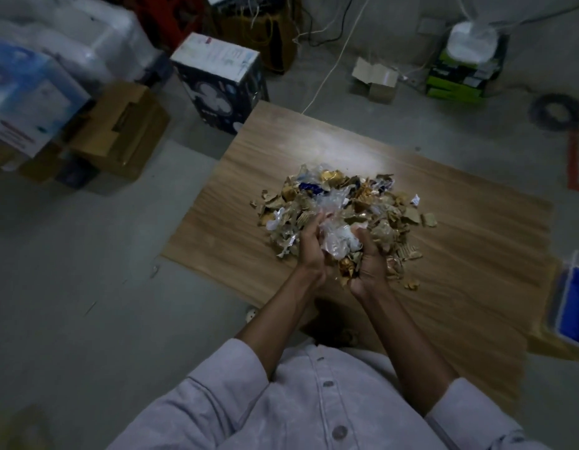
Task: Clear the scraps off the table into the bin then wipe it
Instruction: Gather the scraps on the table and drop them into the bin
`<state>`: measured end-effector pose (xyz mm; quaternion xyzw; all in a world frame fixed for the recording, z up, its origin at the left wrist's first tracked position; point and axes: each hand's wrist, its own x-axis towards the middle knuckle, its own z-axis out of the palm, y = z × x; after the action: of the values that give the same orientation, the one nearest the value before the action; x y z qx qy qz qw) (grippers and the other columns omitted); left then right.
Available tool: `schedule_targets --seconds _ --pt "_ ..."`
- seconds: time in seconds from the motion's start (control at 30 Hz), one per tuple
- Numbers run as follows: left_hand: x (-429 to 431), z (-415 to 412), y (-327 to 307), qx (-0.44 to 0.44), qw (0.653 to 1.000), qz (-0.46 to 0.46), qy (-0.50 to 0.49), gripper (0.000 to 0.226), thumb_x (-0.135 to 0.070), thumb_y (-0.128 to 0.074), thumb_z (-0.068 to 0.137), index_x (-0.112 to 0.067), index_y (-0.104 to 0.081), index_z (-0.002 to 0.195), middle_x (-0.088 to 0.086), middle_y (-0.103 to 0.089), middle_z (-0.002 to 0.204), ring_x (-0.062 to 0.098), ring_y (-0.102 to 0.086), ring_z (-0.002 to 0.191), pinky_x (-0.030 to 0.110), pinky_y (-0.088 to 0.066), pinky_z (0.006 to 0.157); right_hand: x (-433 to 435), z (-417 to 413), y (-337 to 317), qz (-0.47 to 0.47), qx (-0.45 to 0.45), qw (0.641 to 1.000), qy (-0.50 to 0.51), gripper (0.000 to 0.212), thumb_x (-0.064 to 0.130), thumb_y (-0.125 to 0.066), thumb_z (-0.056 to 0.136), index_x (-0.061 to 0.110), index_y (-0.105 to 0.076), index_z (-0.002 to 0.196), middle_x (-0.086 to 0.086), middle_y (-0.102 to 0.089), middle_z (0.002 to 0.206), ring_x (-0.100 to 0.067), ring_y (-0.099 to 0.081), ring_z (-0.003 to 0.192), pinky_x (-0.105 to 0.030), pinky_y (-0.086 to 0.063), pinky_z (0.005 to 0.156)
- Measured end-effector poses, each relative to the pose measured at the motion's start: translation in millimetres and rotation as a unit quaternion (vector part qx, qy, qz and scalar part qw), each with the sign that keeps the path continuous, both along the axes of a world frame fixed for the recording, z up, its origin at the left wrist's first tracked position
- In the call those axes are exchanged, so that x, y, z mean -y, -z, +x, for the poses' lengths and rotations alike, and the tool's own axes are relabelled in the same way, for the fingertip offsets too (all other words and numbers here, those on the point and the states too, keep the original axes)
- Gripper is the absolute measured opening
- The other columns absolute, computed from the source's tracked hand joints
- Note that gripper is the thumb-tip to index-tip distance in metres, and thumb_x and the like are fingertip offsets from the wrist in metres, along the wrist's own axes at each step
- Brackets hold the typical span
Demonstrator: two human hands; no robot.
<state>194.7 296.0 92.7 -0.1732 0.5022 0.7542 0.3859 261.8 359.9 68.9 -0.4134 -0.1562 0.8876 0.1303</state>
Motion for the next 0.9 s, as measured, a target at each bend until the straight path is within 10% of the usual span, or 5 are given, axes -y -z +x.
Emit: schedule_targets --seconds 0.23,0.4,0.7,0.9 --pt "28 -6 2 -0.034 0.999 -0.011 0.026 0.031 -0.028 -0.043 0.107 -0.013 -0.07 0.101 0.0 -0.077 0.085 0.016 -0.072 0.08 0.025 -0.058 0.07 22 -7 -7 0.021 0.005 1.0 -0.013 0.049 0.027 -0.073 0.079 0.004 -0.066 0.122 -0.016 -0.072 0.114 -0.028 -0.072 0.094 -0.038 -0.061 0.08" --pt "49 -14 1 -0.056 0.997 -0.015 0.052 0.039 -0.034 -0.048 0.104 -0.01 -0.069 0.126 0.013 -0.07 0.127 0.027 -0.065 0.116 0.044 -0.051 0.099 38 -6 -10 0.035 -0.012 0.999 0.029 0.038 0.023 -0.067 0.09 0.004 -0.066 0.124 -0.017 -0.07 0.119 -0.03 -0.071 0.099 -0.041 -0.061 0.084" --pt "90 -29 -8 -0.019 0.992 0.068 0.107 0.034 -0.025 -0.041 0.106 -0.014 -0.073 0.103 0.004 -0.078 0.095 0.02 -0.073 0.087 0.03 -0.059 0.076 97 -27 -9 0.092 0.002 0.99 0.11 0.053 0.02 -0.072 0.087 0.003 -0.06 0.136 -0.019 -0.065 0.131 -0.037 -0.063 0.12 -0.048 -0.053 0.1" --pt "150 -86 6 -0.042 0.997 0.065 0.023 0.037 -0.029 -0.046 0.104 -0.007 -0.07 0.12 0.014 -0.073 0.116 0.031 -0.069 0.104 0.037 -0.057 0.087 154 -92 -17 0.118 0.0 0.988 0.095 0.035 0.017 -0.071 0.09 0.002 -0.068 0.121 -0.018 -0.072 0.119 -0.036 -0.069 0.108 -0.046 -0.056 0.094"
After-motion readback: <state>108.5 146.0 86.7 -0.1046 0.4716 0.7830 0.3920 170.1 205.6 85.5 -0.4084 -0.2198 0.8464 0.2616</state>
